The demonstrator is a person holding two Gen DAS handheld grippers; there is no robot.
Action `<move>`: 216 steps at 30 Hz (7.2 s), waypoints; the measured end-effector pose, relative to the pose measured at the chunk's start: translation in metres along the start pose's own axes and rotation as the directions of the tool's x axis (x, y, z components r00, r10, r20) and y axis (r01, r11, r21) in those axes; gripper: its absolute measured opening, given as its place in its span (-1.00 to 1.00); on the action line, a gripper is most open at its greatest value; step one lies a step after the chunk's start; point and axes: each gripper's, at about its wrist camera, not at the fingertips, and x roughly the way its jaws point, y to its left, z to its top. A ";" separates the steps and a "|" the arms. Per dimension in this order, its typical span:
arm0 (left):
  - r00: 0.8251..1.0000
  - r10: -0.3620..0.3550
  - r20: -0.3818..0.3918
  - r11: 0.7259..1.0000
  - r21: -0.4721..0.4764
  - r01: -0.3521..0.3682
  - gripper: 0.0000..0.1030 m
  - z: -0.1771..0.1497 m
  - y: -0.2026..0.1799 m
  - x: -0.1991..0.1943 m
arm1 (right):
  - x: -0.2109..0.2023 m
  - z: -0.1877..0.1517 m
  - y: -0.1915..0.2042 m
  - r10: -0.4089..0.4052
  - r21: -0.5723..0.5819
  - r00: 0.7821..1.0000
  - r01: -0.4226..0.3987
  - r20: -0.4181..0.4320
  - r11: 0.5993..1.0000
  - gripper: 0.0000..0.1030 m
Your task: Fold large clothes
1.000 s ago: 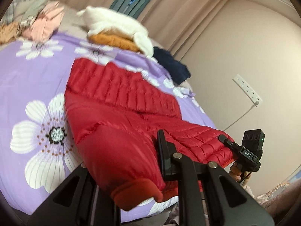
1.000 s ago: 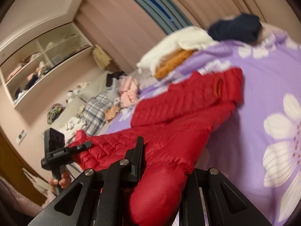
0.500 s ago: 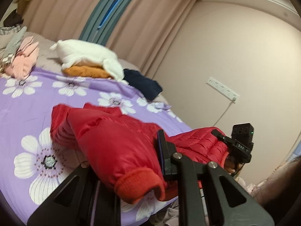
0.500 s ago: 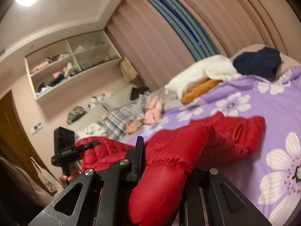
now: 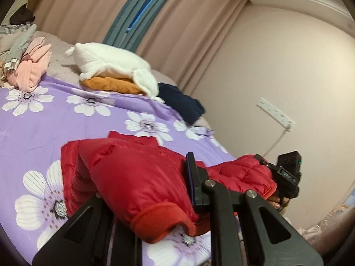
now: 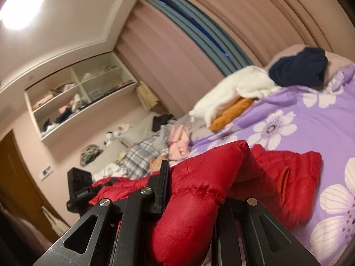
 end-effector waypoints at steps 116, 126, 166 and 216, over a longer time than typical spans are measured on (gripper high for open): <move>0.792 0.546 -0.273 0.836 0.237 -0.495 -0.38 -0.077 0.033 0.171 | 0.148 -0.075 -0.025 -0.668 -0.463 0.707 0.523 -0.233 0.716 0.03; 0.776 0.547 -0.314 0.836 0.246 -0.490 -0.37 -0.090 0.041 0.182 | 0.155 -0.094 -0.034 -0.683 -0.444 0.661 0.534 -0.311 0.719 0.03; 0.721 0.636 -0.275 0.767 0.132 -0.627 0.07 -0.095 0.065 0.105 | 0.077 -0.072 -0.072 -0.706 -0.221 0.650 0.672 -0.283 0.707 0.03; 0.874 0.364 -0.322 0.782 -0.404 -0.474 0.67 -0.074 0.145 0.105 | 0.205 -0.076 -0.027 -0.506 -0.310 0.780 0.409 -0.370 0.858 0.03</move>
